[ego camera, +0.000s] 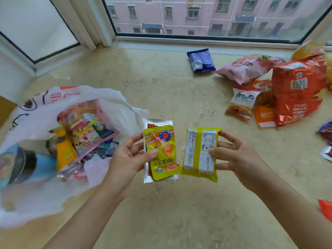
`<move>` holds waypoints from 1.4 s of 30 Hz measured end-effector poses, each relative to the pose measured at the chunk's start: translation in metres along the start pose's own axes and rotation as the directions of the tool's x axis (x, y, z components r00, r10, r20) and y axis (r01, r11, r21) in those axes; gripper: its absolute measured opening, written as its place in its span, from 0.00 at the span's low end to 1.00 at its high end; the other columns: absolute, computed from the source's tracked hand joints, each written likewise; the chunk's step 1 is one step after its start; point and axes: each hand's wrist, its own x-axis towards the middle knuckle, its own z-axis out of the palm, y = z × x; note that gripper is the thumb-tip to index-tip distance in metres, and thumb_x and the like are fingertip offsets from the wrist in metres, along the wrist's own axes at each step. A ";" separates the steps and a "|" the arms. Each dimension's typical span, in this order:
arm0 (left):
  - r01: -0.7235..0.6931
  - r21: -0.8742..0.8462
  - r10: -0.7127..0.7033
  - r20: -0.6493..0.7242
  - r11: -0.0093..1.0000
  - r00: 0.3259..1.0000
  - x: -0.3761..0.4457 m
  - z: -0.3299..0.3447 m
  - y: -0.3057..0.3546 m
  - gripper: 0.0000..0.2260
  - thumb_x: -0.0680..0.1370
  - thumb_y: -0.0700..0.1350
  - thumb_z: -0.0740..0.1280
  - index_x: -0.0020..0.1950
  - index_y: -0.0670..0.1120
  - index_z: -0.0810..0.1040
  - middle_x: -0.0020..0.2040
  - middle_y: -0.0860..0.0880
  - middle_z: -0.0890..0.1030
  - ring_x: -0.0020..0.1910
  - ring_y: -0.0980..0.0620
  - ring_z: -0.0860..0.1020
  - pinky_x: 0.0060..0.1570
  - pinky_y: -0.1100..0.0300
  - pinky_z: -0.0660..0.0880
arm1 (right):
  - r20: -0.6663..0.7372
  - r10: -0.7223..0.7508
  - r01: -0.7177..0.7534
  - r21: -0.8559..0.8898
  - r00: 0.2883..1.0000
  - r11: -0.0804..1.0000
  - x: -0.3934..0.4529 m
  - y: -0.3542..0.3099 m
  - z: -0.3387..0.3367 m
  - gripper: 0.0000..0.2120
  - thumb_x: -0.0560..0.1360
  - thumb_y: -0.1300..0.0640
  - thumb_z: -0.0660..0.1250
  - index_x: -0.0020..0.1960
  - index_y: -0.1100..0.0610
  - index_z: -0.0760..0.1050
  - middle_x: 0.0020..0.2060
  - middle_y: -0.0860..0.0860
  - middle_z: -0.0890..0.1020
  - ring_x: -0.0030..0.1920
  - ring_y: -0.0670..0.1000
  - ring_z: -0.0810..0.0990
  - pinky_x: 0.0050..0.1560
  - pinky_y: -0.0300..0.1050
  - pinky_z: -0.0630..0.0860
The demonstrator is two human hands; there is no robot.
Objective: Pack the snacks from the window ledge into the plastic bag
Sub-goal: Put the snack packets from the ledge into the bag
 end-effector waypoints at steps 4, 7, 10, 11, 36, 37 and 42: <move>-0.011 -0.070 0.005 -0.073 0.997 0.997 -0.015 -0.058 0.018 0.26 0.65 0.36 0.74 0.61 0.48 0.75 0.52 0.46 0.84 0.51 0.48 0.83 0.44 0.55 0.81 | 0.090 -0.018 0.020 -0.027 0.996 0.999 0.005 -0.003 0.073 0.23 0.71 0.73 0.66 0.61 0.53 0.75 0.47 0.57 0.85 0.47 0.56 0.84 0.46 0.57 0.80; -0.016 -0.133 -0.003 -0.147 0.991 0.989 -0.022 -0.101 0.028 0.24 0.65 0.37 0.72 0.61 0.48 0.76 0.52 0.47 0.84 0.51 0.49 0.83 0.42 0.56 0.81 | 0.125 -0.019 0.024 -0.039 0.992 0.999 0.011 -0.001 0.123 0.22 0.71 0.73 0.66 0.59 0.54 0.76 0.46 0.56 0.85 0.45 0.56 0.84 0.40 0.53 0.81; -0.010 -0.197 -0.036 -0.229 0.980 0.973 -0.023 -0.145 0.033 0.24 0.68 0.34 0.71 0.62 0.47 0.75 0.52 0.46 0.84 0.49 0.48 0.83 0.43 0.53 0.82 | 0.148 -0.013 0.022 -0.055 0.989 0.998 0.019 0.003 0.167 0.21 0.71 0.73 0.66 0.59 0.54 0.76 0.46 0.57 0.85 0.44 0.55 0.84 0.39 0.51 0.81; -0.005 -0.206 -0.049 -0.258 0.978 0.965 -0.021 -0.160 0.034 0.23 0.70 0.33 0.71 0.62 0.47 0.75 0.51 0.46 0.85 0.47 0.49 0.84 0.40 0.54 0.82 | 0.158 -0.010 0.020 -0.062 0.987 0.998 0.022 0.005 0.181 0.21 0.71 0.73 0.66 0.59 0.54 0.76 0.47 0.57 0.85 0.45 0.56 0.84 0.40 0.52 0.81; -0.086 0.143 0.132 -0.353 0.986 0.926 0.015 -0.236 0.032 0.20 0.78 0.37 0.66 0.69 0.49 0.70 0.65 0.53 0.75 0.60 0.61 0.74 0.60 0.63 0.71 | 0.039 -0.185 0.189 -0.176 0.982 0.966 0.097 0.036 0.361 0.21 0.77 0.63 0.67 0.67 0.52 0.68 0.43 0.46 0.82 0.40 0.43 0.83 0.39 0.40 0.81; -0.085 0.134 0.129 -0.358 0.987 0.925 0.014 -0.234 0.032 0.20 0.78 0.37 0.66 0.68 0.49 0.71 0.64 0.53 0.76 0.59 0.62 0.74 0.58 0.64 0.72 | 0.046 -0.215 0.220 -0.215 0.976 0.952 0.099 0.036 0.364 0.20 0.77 0.60 0.66 0.66 0.48 0.67 0.46 0.46 0.82 0.43 0.42 0.82 0.43 0.42 0.81; -0.067 0.136 0.107 -0.310 0.988 0.945 0.007 -0.217 0.036 0.18 0.79 0.40 0.65 0.67 0.52 0.72 0.62 0.56 0.77 0.59 0.63 0.75 0.59 0.61 0.73 | 0.108 -0.330 0.346 -0.377 0.938 0.859 0.084 0.034 0.335 0.19 0.75 0.54 0.67 0.65 0.45 0.72 0.59 0.40 0.79 0.58 0.39 0.77 0.56 0.42 0.77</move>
